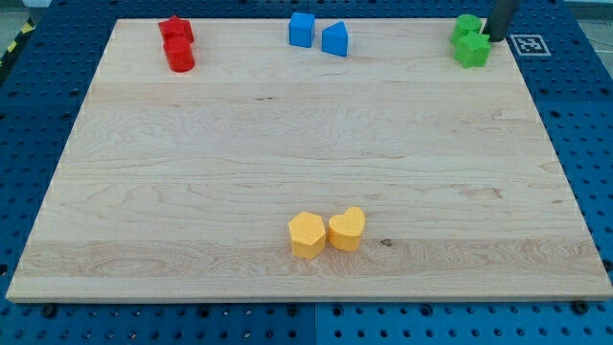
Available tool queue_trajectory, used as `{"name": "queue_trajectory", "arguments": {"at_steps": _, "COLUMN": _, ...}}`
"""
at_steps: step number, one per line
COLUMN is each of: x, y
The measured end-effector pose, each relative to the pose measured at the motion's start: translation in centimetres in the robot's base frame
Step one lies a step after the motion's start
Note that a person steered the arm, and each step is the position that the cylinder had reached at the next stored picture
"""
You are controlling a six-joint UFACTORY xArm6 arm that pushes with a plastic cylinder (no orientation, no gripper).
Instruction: Move the green circle to the left side of the green star
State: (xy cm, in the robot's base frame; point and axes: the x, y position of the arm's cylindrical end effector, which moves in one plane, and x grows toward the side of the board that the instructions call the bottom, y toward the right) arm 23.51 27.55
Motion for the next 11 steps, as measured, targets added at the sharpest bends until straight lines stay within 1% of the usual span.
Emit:
{"name": "queue_trajectory", "arguments": {"at_steps": 1, "x": 0.1, "y": -1.3}}
{"name": "queue_trajectory", "arguments": {"at_steps": 2, "x": -0.5, "y": -1.2}}
{"name": "queue_trajectory", "arguments": {"at_steps": 3, "x": -3.3, "y": -1.0}}
{"name": "queue_trajectory", "arguments": {"at_steps": 4, "x": -2.6, "y": -2.9}}
{"name": "queue_trajectory", "arguments": {"at_steps": 5, "x": -0.4, "y": -3.8}}
{"name": "queue_trajectory", "arguments": {"at_steps": 6, "x": 0.2, "y": -4.4}}
{"name": "queue_trajectory", "arguments": {"at_steps": 7, "x": -0.1, "y": -4.7}}
{"name": "queue_trajectory", "arguments": {"at_steps": 8, "x": 1.9, "y": -5.9}}
{"name": "queue_trajectory", "arguments": {"at_steps": 11, "x": 2.5, "y": -7.0}}
